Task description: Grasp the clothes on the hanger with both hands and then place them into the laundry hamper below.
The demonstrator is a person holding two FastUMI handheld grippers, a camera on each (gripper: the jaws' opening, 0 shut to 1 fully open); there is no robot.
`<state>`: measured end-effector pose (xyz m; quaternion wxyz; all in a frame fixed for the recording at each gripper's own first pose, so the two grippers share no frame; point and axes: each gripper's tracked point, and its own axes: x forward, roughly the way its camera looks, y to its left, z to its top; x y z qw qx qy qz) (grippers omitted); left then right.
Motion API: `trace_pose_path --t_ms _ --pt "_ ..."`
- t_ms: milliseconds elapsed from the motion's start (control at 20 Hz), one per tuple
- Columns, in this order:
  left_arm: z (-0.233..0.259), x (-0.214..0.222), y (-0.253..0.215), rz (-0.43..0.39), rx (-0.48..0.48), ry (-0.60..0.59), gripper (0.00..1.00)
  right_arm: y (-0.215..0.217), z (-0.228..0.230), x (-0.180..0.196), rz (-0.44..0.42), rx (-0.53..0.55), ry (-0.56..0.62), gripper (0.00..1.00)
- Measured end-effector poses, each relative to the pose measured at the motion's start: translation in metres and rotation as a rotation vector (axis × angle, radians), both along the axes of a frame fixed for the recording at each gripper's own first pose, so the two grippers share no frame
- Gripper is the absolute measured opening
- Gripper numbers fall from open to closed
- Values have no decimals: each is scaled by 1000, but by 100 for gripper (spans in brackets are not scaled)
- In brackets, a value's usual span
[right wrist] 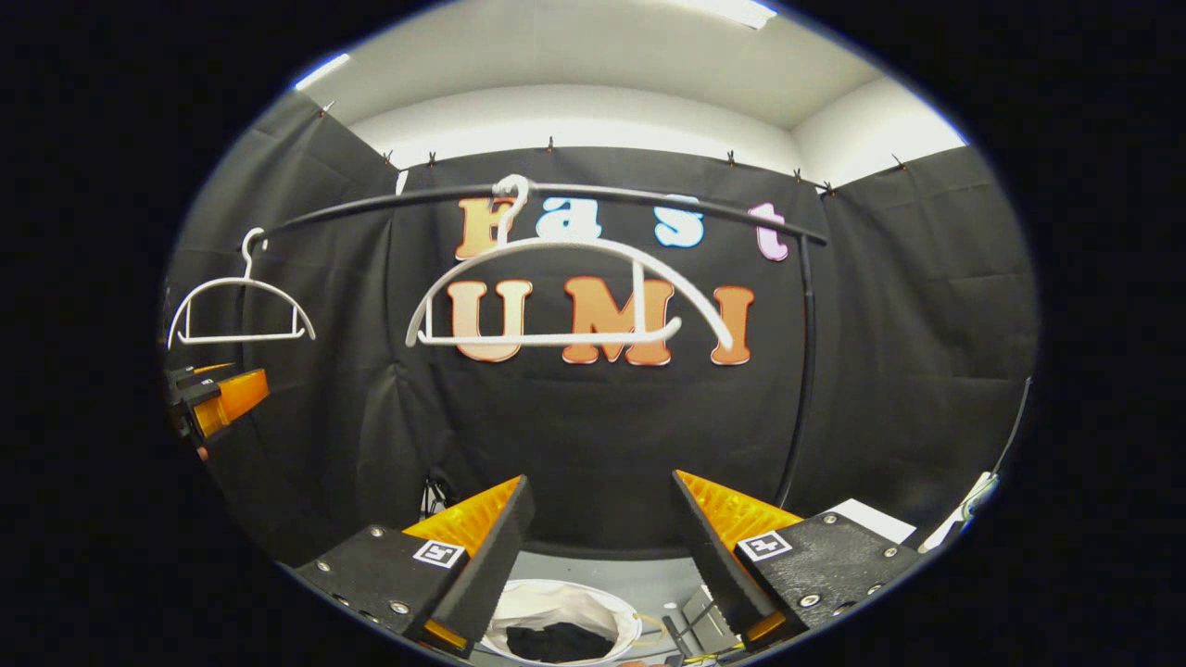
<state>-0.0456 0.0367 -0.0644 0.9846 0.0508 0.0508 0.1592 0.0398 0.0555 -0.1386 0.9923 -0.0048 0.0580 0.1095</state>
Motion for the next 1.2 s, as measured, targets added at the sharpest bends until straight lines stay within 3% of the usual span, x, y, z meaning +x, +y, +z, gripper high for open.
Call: trace_pose_path --t_ms 50,250,450,500,1200 --pt "12 -5 9 16 19 -14 96 -3 14 -5 -1 2 -17 95" --pt "44 -22 22 49 40 -48 97 -13 59 -16 1 7 -82 88" --pt "71 -33 26 56 38 -82 97 -15 87 -32 12 15 -125 92" --pt "75 -36 25 53 34 -84 98 -16 93 -36 12 18 -135 97" --pt "103 -54 19 56 72 -101 96 -20 99 -46 15 17 -149 97"
